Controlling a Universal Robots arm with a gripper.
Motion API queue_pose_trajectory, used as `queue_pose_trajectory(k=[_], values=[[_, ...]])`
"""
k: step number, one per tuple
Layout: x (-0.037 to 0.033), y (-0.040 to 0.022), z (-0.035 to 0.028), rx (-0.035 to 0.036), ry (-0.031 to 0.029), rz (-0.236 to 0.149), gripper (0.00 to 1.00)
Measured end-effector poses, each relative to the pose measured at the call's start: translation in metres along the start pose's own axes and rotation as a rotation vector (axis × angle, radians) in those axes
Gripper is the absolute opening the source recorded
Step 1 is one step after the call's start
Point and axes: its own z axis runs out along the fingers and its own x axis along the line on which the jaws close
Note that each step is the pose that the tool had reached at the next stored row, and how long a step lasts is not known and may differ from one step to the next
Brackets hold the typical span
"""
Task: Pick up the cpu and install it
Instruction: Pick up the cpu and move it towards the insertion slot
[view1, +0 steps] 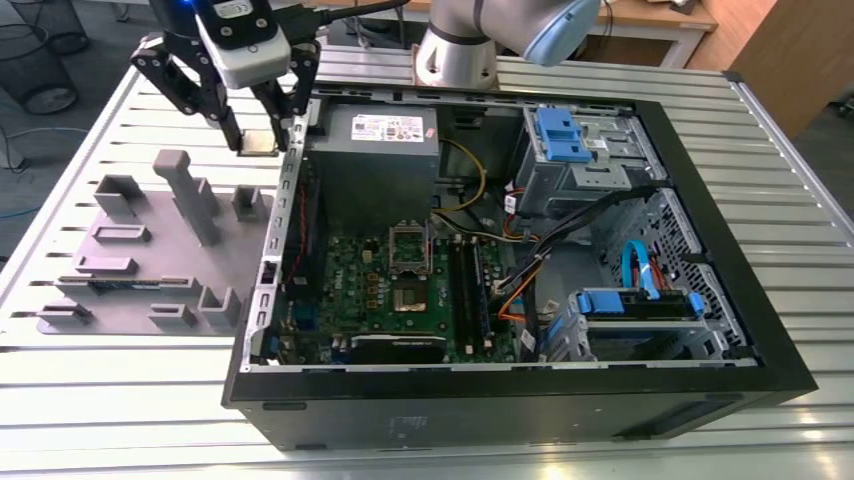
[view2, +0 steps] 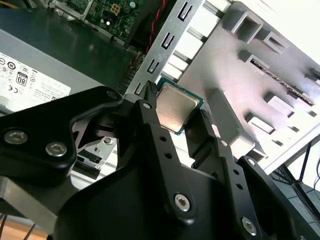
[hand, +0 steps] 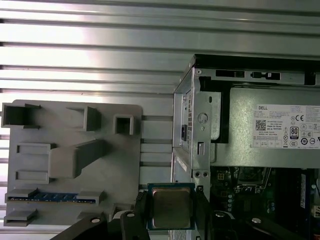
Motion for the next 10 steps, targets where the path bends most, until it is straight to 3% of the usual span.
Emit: queue_pose_trajectory(k=[4, 10], values=[[-0.0067, -0.0001, 0.0003, 0.0000, 0.0001, 0.000, 0.47], [-0.0225, -0.0003, 0.0010, 0.0000, 0.0005, 0.000, 0.47]])
